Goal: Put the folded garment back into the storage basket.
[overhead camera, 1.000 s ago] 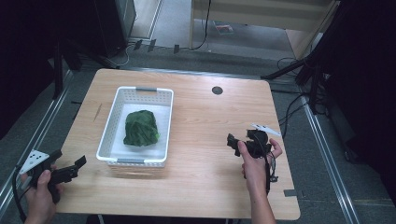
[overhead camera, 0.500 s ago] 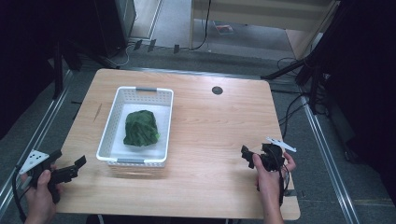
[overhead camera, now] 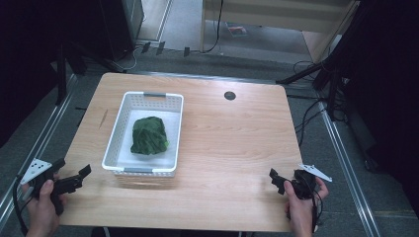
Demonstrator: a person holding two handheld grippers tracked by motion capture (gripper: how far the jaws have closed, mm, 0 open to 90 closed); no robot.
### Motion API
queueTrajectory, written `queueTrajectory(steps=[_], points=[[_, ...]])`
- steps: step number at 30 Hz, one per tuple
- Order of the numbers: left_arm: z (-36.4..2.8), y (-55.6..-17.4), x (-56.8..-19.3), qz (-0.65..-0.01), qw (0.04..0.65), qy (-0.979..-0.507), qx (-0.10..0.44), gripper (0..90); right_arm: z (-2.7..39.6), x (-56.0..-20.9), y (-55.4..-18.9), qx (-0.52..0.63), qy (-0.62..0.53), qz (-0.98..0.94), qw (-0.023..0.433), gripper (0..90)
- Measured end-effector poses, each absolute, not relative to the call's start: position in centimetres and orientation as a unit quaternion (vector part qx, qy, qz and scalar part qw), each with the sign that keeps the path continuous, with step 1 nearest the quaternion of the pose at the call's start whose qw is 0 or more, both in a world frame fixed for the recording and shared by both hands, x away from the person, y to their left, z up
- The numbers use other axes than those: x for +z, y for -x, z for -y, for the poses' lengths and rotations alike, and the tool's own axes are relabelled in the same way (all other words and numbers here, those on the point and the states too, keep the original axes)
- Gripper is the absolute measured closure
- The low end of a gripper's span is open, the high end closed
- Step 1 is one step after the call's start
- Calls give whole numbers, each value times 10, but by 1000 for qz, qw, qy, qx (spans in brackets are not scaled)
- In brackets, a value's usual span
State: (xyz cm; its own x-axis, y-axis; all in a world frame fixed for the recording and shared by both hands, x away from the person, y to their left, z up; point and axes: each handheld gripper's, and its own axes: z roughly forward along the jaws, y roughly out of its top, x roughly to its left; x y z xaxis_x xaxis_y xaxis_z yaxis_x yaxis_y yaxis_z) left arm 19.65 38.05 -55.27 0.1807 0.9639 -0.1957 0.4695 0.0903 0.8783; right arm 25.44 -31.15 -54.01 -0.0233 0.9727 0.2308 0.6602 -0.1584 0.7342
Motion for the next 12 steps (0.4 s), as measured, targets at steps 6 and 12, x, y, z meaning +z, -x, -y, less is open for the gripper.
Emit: queueTrajectory(steps=[6, 12], points=[[-381, -196, -553, -580, 457, -618, 270, 0, 329, -541, -240, 396, -662, -597, 220, 0], [-381, -196, -553, -579, 457, -618, 270, 0, 331, -541, -238, 405, -660, -592, 225, 0]])
